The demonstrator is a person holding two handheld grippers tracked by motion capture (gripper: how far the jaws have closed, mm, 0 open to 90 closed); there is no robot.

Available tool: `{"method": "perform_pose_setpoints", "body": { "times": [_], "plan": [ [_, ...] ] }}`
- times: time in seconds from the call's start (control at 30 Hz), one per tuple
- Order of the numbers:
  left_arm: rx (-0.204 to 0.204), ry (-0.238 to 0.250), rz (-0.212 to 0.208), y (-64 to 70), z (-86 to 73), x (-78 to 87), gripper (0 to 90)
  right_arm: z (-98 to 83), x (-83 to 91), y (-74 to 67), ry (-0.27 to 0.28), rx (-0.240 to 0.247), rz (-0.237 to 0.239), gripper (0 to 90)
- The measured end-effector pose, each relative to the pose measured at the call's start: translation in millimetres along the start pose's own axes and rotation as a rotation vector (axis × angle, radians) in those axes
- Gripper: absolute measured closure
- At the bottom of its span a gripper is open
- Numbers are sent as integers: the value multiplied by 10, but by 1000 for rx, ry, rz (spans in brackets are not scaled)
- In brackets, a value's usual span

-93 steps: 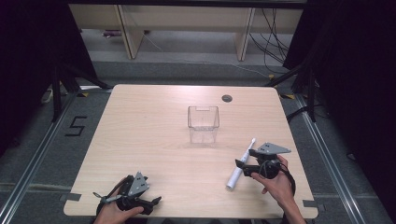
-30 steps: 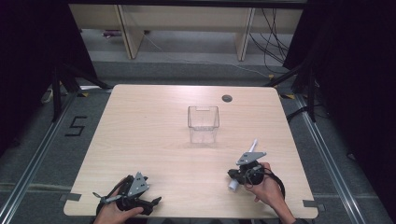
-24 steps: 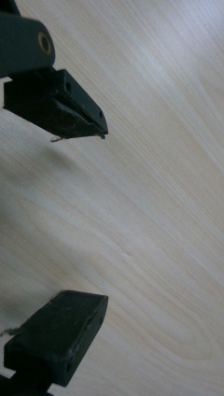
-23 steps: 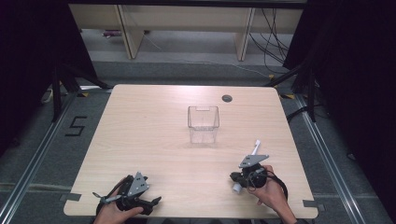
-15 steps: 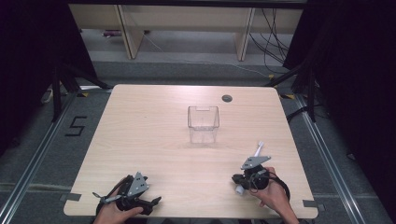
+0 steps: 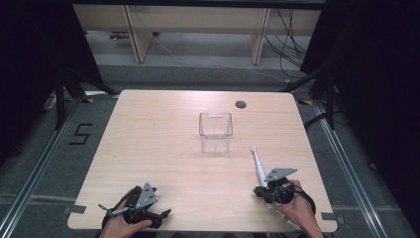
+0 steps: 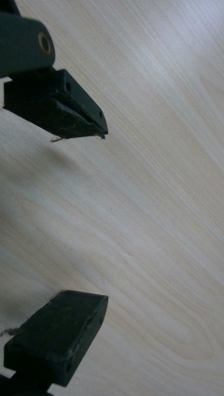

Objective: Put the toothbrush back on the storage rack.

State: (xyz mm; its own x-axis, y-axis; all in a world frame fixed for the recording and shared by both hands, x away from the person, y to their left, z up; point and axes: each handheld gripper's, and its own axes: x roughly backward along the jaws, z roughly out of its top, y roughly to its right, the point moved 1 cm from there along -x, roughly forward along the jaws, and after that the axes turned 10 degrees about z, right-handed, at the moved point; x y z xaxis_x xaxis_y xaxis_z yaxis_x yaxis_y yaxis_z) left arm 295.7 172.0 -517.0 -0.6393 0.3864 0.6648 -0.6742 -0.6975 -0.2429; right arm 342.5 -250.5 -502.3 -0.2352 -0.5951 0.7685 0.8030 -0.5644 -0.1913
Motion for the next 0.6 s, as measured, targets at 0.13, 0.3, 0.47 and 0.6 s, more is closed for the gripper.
{"method": "perform_pose_setpoints", "body": {
  "times": [0.13,0.3,0.47,0.6],
  "plan": [
    [15,6,2,8,-2,-4,150,-17,25,4,0,-24,7,834],
    [-1,0,1,0,0,1,150,-43,36,30,-4,-9,2,832],
    [-3,-3,-3,-1,-1,1,150,-52,61,36,5,-23,-1,824],
    [15,4,-2,8,-2,-7,150,-29,85,21,17,-10,4,726]
  ]
}}
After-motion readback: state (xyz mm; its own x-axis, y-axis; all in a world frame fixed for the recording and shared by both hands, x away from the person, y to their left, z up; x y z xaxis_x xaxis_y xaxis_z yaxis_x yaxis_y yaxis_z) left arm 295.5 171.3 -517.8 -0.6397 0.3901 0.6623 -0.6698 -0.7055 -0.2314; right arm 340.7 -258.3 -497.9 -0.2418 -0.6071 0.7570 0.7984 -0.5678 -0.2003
